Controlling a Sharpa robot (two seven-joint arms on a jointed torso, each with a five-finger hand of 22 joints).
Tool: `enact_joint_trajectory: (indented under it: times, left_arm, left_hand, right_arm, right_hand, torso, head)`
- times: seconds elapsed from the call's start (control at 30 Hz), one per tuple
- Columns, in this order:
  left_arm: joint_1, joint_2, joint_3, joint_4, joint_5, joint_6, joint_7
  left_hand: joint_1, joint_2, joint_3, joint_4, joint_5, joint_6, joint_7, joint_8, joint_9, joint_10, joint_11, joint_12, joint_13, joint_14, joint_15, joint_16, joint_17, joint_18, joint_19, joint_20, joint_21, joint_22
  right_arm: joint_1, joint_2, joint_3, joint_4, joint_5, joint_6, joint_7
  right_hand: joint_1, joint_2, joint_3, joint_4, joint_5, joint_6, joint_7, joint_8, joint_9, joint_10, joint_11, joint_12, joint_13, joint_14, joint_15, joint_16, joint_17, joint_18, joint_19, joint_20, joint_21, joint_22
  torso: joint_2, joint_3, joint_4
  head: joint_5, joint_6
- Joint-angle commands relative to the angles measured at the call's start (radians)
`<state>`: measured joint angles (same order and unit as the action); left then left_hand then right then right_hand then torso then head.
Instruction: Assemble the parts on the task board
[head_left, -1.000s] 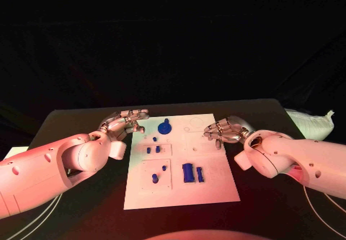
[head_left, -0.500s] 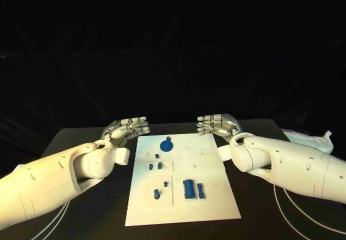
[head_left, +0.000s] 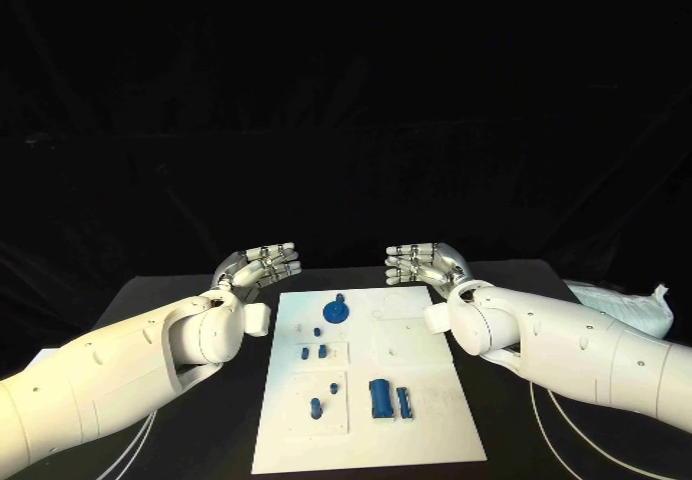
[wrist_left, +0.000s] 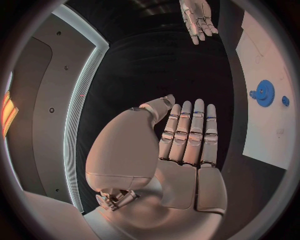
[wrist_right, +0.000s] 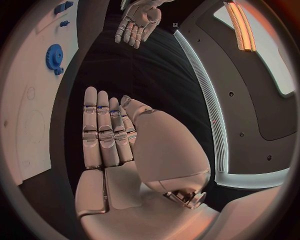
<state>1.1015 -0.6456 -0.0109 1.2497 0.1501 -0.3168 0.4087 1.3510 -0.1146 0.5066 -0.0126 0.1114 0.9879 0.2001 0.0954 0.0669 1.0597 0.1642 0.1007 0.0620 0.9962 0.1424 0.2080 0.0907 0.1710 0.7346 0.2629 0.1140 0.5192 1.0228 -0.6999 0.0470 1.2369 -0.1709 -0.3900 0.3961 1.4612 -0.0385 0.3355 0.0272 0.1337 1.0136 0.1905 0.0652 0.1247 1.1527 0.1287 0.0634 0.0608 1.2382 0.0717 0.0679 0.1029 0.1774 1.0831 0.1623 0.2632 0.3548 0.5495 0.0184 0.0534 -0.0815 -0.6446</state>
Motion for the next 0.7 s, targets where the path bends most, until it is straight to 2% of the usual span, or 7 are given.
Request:
enact_joint_trajectory:
  times: [0.03,0.23,0.27,0.33,0.43,0.57,0.7]
  left_arm:
    - [0.0,-0.002,0.0,0.004,-0.001,-0.001,-0.001]
    - [-0.007,-0.02,0.002,0.048,-0.022,-0.063,0.015]
    - [-0.009,-0.025,0.002,0.06,-0.027,-0.081,0.019]
    - [-0.014,-0.037,0.003,0.088,-0.04,-0.121,0.029]
    - [-0.022,-0.059,0.005,0.14,-0.065,-0.196,0.048]
    - [-0.036,-0.095,0.008,0.226,-0.106,-0.319,0.078]
    - [-0.045,-0.117,0.009,0.28,-0.131,-0.395,0.097]
  left_hand:
    - [-0.415,0.035,-0.155,0.013,-0.033,-0.301,-0.06,-0.095,-0.067,-0.322,-0.05,-0.101,-0.062,-0.302,-0.045,-0.065,-0.091,-0.051,-0.222,-0.08,-0.037,-0.16]
    - [-0.619,0.115,-0.233,0.013,-0.111,-0.45,-0.09,-0.095,-0.067,-0.48,-0.075,-0.101,-0.062,-0.451,-0.066,-0.096,-0.091,-0.063,-0.331,-0.12,-0.114,-0.238]
    - [-0.653,0.115,-0.245,0.013,-0.111,-0.474,-0.095,-0.095,-0.067,-0.507,-0.079,-0.101,-0.062,-0.476,-0.069,-0.101,-0.091,-0.064,-0.35,-0.127,-0.114,-0.251]
    - [-0.706,0.115,-0.265,0.013,-0.111,-0.513,-0.103,-0.095,-0.067,-0.549,-0.086,-0.101,-0.062,-0.516,-0.142,-0.11,-0.091,-0.073,-0.379,-0.137,-0.114,-0.271]
    - [-0.779,0.115,-0.293,0.013,-0.111,-0.568,-0.114,-0.095,-0.067,-0.608,-0.164,-0.101,-0.062,-0.571,-0.142,-0.121,-0.091,-0.084,-0.42,-0.152,-0.114,-0.3]
    - [-0.87,0.115,-0.327,0.013,-0.111,-0.635,-0.128,-0.095,-0.067,-0.68,-0.164,-0.101,-0.062,-0.639,-0.142,-0.135,-0.091,-0.095,-0.47,-0.17,-0.114,-0.335]
    - [-0.938,0.115,-0.352,0.013,-0.111,-0.685,-0.2,-0.095,-0.067,-0.734,-0.164,-0.101,-0.062,-0.689,-0.142,-0.208,-0.091,-0.095,-0.507,-0.183,-0.114,-0.361]
  right_arm:
    - [0.001,-0.003,0.0,0.005,0.001,-0.006,0.0]
    - [0.005,-0.016,-0.008,0.06,0.03,-0.068,0.021]
    - [0.007,-0.02,-0.01,0.075,0.038,-0.086,0.026]
    - [0.009,-0.028,-0.015,0.11,0.055,-0.125,0.039]
    - [0.015,-0.043,-0.025,0.176,0.089,-0.201,0.064]
    - [0.022,-0.064,-0.037,0.264,0.135,-0.301,0.098]
    - [0.025,-0.075,-0.044,0.312,0.16,-0.356,0.116]
  right_hand:
    - [-0.455,0.038,-0.103,-0.027,-0.04,-0.311,-0.059,-0.065,-0.039,-0.351,-0.04,-0.063,-0.061,-0.379,-0.072,-0.068,-0.033,-0.053,-0.329,-0.05,-0.082,-0.11]
    - [-0.676,0.038,-0.154,-0.027,-0.06,-0.463,-0.087,-0.065,-0.125,-0.526,-0.058,-0.063,-0.061,-0.566,-0.072,-0.068,-0.103,-0.07,-0.493,-0.074,-0.123,-0.164]
    - [-0.712,0.038,-0.162,-0.027,-0.063,-0.489,-0.092,-0.065,-0.125,-0.555,-0.129,-0.063,-0.061,-0.596,-0.072,-0.068,-0.103,-0.07,-0.521,-0.078,-0.129,-0.173]
    - [-0.769,0.038,-0.176,-0.027,-0.134,-0.529,-0.1,-0.065,-0.125,-0.6,-0.129,-0.063,-0.061,-0.646,-0.072,-0.068,-0.103,-0.081,-0.564,-0.084,-0.139,-0.187]
    - [-0.848,0.038,-0.194,-0.027,-0.134,-0.585,-0.11,-0.065,-0.125,-0.663,-0.129,-0.063,-0.061,-0.714,-0.072,-0.068,-0.103,-0.091,-0.623,-0.162,-0.154,-0.206]
    - [-0.946,0.038,-0.216,-0.027,-0.134,-0.654,-0.191,-0.065,-0.125,-0.742,-0.129,-0.063,-0.061,-0.798,-0.072,-0.068,-0.103,-0.099,-0.697,-0.162,-0.171,-0.23]
    - [-1.019,0.038,-0.234,-0.027,-0.134,-0.704,-0.191,-0.065,-0.125,-0.801,-0.129,-0.063,-0.061,-0.86,-0.072,-0.068,-0.103,-0.102,-0.751,-0.162,-0.184,-0.248]
  torso:
    - [0.0,-0.0004,-0.0004]
    - [-0.002,-0.0074,-0.0212]
    - [-0.003,-0.0093,-0.0268]
    - [-0.004,-0.0129,-0.0371]
    - [-0.005,-0.0166,-0.048]
    - [-0.005,-0.0184,-0.0534]
    - [-0.005,-0.0184,-0.0534]
  head:
    - [0.001,-0.001]
    - [0.032,0.017]
    - [0.041,0.022]
    - [0.057,0.031]
    - [0.073,0.04]
    - [0.081,0.045]
    - [0.081,0.045]
